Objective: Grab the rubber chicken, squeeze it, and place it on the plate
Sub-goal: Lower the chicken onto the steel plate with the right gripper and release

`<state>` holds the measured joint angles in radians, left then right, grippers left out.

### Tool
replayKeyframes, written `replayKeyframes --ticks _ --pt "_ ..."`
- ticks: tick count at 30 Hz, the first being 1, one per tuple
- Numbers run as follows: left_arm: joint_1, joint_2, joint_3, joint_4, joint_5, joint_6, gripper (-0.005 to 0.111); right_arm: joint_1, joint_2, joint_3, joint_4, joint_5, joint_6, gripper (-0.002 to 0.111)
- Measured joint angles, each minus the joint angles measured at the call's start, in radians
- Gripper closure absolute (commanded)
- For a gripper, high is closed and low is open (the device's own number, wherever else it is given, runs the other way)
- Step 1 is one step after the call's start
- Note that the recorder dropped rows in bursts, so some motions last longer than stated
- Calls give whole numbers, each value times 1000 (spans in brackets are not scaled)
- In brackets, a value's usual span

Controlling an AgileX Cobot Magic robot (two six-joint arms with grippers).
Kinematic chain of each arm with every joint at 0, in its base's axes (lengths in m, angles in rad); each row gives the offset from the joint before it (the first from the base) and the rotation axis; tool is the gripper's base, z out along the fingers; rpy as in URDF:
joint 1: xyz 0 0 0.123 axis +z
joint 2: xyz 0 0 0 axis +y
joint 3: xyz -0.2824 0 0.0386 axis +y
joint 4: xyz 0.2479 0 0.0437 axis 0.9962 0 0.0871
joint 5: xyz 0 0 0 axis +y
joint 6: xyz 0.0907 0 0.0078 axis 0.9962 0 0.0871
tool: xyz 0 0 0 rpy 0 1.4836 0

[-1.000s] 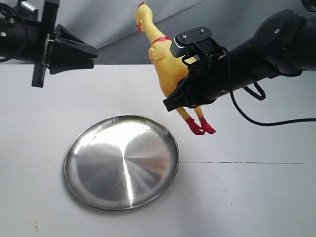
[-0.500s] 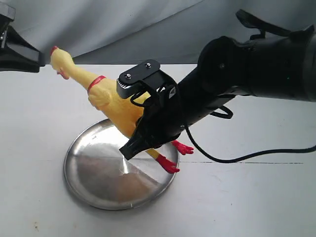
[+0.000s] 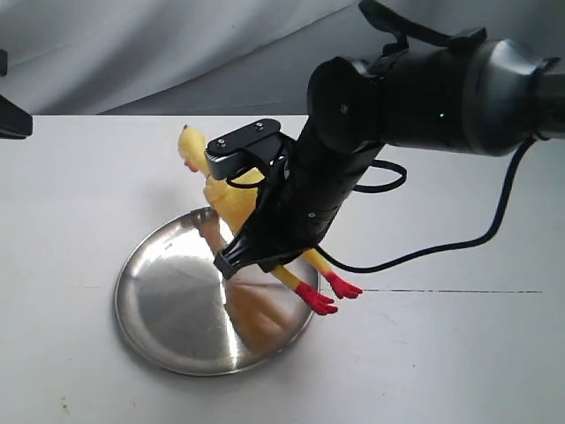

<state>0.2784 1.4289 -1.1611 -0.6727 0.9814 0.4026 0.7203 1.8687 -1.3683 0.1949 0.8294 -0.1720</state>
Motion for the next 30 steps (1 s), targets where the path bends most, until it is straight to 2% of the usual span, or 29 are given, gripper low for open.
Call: replayKeyframes --ticks 6,16,30 --pt "0 -2 59 8 -69 0 107 56 6 2 -4 -8 0 108" --pt "0 -2 84 10 -157 0 107 58 39 85 -6 -124 0 108" --pt "0 -2 84 10 -170 0 107 58 109 92 37 -154 -19 108"
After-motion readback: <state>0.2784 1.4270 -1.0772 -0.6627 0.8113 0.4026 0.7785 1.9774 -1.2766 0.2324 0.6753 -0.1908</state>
